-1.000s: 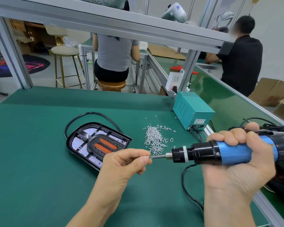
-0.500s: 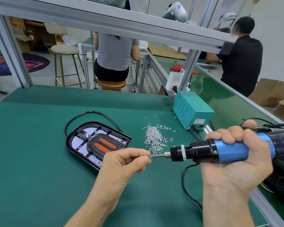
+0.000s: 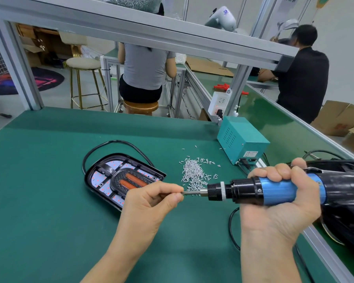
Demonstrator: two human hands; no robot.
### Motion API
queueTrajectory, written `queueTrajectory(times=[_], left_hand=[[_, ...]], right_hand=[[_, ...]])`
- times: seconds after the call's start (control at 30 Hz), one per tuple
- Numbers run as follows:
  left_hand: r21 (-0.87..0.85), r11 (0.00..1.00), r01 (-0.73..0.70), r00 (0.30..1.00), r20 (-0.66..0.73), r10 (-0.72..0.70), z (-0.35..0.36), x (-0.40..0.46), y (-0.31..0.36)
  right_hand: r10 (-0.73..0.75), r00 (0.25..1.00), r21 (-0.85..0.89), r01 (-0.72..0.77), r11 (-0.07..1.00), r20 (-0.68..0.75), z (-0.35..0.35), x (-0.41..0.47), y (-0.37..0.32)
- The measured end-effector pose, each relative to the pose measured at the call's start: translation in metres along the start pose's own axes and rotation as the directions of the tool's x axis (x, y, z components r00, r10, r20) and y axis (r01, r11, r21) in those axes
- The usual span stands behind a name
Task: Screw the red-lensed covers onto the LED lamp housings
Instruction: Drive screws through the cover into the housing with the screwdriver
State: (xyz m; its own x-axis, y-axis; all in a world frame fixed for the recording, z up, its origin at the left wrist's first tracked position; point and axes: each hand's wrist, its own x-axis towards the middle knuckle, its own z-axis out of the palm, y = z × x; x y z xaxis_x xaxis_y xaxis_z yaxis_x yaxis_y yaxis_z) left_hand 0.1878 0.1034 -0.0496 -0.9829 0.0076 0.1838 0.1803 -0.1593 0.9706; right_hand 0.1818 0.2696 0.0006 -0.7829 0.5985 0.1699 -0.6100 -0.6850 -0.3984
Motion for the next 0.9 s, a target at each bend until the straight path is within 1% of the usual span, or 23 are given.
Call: queueTrajectory(times=[0.13, 0.2, 0.27, 0.33, 0.37, 0.4, 0.47, 0.5, 0.53, 0.6, 0.63, 0.67, 0.7, 0.73, 0.77, 0.8, 0.83, 0.9], left_hand=[[-0.125, 0.991, 0.045, 0.999, -0.018, -0.047, -0.003, 0.002, -0.001], [-0.156, 0.986, 0.052, 0.998, -0.036, -0.059, -0.003, 0.003, -0.003], [-0.129, 0.991, 0.044, 0.998, -0.04, -0.05, -0.005, 0.004, -0.003], [-0.039, 0.999, 0.006, 1.0, -0.028, -0.007, -0.011, 0.006, -0.003], [-0.008, 1.0, -0.016, 0.999, -0.049, 0.015, -0.016, 0.007, -0.004], [0.0, 0.999, -0.037, 0.994, -0.1, 0.037, -0.022, 0.009, -0.004], [0.014, 0.997, -0.074, 0.959, -0.274, 0.075, -0.042, 0.017, -0.007], [0.078, 0.995, -0.069, 0.92, -0.38, 0.094, -0.054, 0.022, -0.011], [0.184, 0.983, -0.023, 0.871, -0.479, 0.11, -0.066, 0.027, -0.016], [0.359, 0.915, 0.184, 0.786, -0.613, 0.082, -0.092, 0.038, -0.028], [0.395, 0.87, 0.295, 0.767, -0.641, 0.032, -0.103, 0.043, -0.035], [0.435, 0.81, 0.393, 0.761, -0.648, -0.022, -0.112, 0.048, -0.042], [0.501, 0.721, 0.479, 0.763, -0.644, -0.06, -0.119, 0.053, -0.047], [0.581, 0.606, 0.543, 0.769, -0.634, -0.082, -0.123, 0.058, -0.05], [0.645, 0.503, 0.576, 0.779, -0.62, -0.097, -0.125, 0.061, -0.053], [0.68, 0.443, 0.584, 0.786, -0.61, -0.101, -0.126, 0.064, -0.054], [0.697, 0.419, 0.582, 0.791, -0.604, -0.094, -0.126, 0.066, -0.055], [0.699, 0.423, 0.577, 0.789, -0.611, -0.065, -0.124, 0.067, -0.056]], right_hand=[[0.017, 1.0, 0.009, -0.017, 1.0, -0.007, 0.002, 0.0, 0.004], [0.028, 1.0, 0.012, -0.027, 1.0, -0.01, 0.003, 0.001, 0.007], [0.035, 0.999, 0.011, -0.035, 0.999, -0.015, 0.003, 0.002, 0.011], [0.035, 0.999, 0.008, -0.035, 0.999, -0.017, 0.005, 0.005, 0.015], [0.033, 0.999, 0.007, -0.033, 0.999, -0.01, 0.007, 0.006, 0.016], [0.033, 0.999, 0.007, -0.033, 0.999, 0.002, 0.008, 0.009, 0.018], [0.036, 0.999, 0.003, -0.036, 0.999, 0.02, 0.01, 0.014, 0.021], [0.036, 0.999, -0.007, -0.035, 0.999, 0.026, 0.01, 0.016, 0.023], [0.034, 0.999, -0.02, -0.033, 0.999, 0.035, 0.011, 0.018, 0.025], [0.031, 0.998, -0.051, -0.028, 0.998, 0.051, 0.014, 0.022, 0.031], [0.029, 0.998, -0.069, -0.026, 0.997, 0.05, 0.015, 0.023, 0.034], [0.028, 0.998, -0.084, -0.024, 0.996, 0.049, 0.016, 0.024, 0.038], [0.029, 0.998, -0.094, -0.024, 0.995, 0.048, 0.018, 0.025, 0.041], [0.031, 0.998, -0.103, -0.026, 0.994, 0.047, 0.019, 0.026, 0.045], [0.035, 0.998, -0.111, -0.029, 0.993, 0.047, 0.02, 0.027, 0.048], [0.041, 0.998, -0.119, -0.035, 0.992, 0.048, 0.02, 0.028, 0.051], [0.046, 0.998, -0.124, -0.039, 0.992, 0.052, 0.02, 0.028, 0.054], [0.05, 0.997, -0.13, -0.041, 0.991, 0.062, 0.019, 0.03, 0.059]])
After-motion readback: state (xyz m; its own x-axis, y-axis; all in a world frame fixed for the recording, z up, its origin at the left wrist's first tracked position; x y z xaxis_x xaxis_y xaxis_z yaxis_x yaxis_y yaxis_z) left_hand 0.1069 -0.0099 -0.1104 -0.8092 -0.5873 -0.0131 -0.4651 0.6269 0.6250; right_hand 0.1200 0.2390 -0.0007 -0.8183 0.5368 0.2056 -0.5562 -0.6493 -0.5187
